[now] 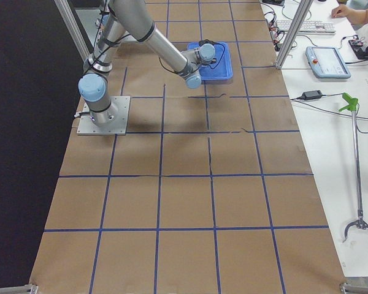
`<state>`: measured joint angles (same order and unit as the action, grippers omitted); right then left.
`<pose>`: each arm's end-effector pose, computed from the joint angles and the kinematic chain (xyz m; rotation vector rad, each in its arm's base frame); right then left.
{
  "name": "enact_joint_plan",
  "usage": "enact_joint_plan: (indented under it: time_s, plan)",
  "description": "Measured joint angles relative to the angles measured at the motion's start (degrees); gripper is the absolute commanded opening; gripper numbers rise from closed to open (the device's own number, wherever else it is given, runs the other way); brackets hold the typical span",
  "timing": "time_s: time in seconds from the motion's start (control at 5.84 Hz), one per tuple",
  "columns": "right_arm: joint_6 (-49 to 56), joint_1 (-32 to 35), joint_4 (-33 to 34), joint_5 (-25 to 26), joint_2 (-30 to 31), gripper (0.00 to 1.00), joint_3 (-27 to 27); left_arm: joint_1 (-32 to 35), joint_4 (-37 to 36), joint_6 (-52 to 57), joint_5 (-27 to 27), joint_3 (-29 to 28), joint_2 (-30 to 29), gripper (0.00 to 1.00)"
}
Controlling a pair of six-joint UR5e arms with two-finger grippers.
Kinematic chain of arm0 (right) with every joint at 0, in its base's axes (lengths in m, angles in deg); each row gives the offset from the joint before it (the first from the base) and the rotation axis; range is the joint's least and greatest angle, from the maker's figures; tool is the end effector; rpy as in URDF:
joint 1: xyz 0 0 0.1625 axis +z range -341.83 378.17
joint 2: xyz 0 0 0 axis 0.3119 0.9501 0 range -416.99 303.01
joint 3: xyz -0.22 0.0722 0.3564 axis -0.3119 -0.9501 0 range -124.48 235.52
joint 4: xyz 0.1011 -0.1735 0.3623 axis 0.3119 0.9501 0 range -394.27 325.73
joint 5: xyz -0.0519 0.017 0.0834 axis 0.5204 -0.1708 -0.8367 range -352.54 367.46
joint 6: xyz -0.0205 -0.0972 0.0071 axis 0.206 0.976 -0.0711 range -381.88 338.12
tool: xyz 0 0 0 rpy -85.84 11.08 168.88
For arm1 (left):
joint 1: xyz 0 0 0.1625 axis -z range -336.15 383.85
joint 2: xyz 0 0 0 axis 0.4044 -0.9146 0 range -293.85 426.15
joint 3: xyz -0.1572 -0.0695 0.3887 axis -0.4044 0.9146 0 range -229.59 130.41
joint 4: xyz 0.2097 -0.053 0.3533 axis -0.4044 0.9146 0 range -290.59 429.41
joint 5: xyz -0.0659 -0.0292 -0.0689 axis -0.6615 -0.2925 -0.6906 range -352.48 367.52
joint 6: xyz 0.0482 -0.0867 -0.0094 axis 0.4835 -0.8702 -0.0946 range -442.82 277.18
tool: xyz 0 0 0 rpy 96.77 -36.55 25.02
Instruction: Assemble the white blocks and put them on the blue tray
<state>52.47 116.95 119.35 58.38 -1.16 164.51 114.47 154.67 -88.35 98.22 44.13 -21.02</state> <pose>0.2833 -0.5492 0.1424 -1.7725 1.8727 -0.6939 -0.1372 -0.4759 0.4882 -0.1349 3.1282 -0.1066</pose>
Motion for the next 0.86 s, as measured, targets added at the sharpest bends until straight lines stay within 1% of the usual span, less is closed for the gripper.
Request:
enact_joint_plan:
  time_s: [0.68, 0.86]
  plan:
    - [0.00, 0.28, 1.25, 0.48, -0.33, 0.26, -0.05, 0.00, 0.00, -0.02, 0.00, -0.03, 0.04, 0.99]
    - [0.00, 0.28, 1.31, 0.49, -0.38, 0.33, -0.05, 0.00, 0.00, -0.01, 0.00, -0.03, 0.05, 0.99]
